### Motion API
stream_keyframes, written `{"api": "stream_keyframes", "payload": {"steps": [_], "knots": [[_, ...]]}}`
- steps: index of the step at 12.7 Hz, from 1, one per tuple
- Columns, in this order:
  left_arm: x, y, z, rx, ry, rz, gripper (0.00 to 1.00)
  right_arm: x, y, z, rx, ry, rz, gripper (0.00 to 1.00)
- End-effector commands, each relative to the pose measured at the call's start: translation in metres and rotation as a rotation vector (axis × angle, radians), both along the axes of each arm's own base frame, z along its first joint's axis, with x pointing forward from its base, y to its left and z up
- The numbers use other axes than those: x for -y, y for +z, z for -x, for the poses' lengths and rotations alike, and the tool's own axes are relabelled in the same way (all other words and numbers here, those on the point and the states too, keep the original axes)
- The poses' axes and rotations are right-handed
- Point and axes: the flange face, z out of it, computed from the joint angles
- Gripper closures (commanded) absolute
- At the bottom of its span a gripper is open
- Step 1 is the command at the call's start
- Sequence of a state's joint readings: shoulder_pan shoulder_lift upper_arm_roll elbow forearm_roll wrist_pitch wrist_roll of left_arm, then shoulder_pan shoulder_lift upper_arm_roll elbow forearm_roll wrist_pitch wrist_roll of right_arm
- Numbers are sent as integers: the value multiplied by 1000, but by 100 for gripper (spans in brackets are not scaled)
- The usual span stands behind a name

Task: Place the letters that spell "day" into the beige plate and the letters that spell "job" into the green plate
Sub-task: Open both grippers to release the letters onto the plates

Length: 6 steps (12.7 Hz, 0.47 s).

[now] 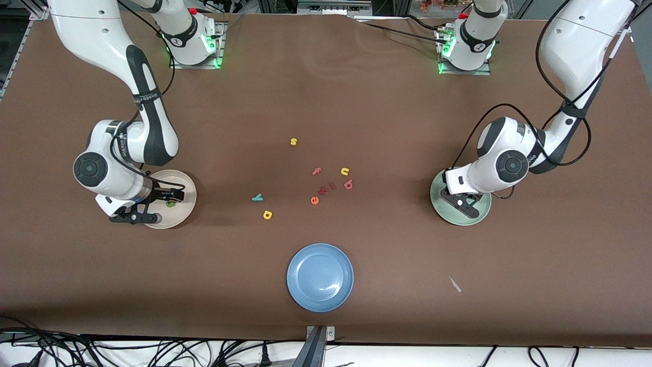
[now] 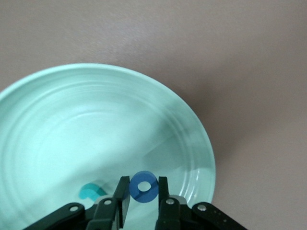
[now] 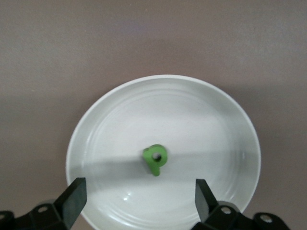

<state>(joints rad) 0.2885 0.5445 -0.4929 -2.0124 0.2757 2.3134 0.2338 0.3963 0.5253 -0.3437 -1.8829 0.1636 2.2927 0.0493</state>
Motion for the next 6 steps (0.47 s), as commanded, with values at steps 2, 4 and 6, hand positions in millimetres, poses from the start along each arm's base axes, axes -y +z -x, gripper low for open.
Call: {"api": "stream_keyframes", "payload": {"steps": [2, 4, 6], "knots": [[-2, 12, 4, 24, -29, -16, 0, -52, 15, 12, -10, -211, -41, 0], [-1, 17, 1, 29, -25, -14, 0, -76, 15, 16, -12, -364, -41, 0], [14, 42, -3, 55, -31, -13, 0, -101, 15, 19, -10, -508, -42, 0]]}}
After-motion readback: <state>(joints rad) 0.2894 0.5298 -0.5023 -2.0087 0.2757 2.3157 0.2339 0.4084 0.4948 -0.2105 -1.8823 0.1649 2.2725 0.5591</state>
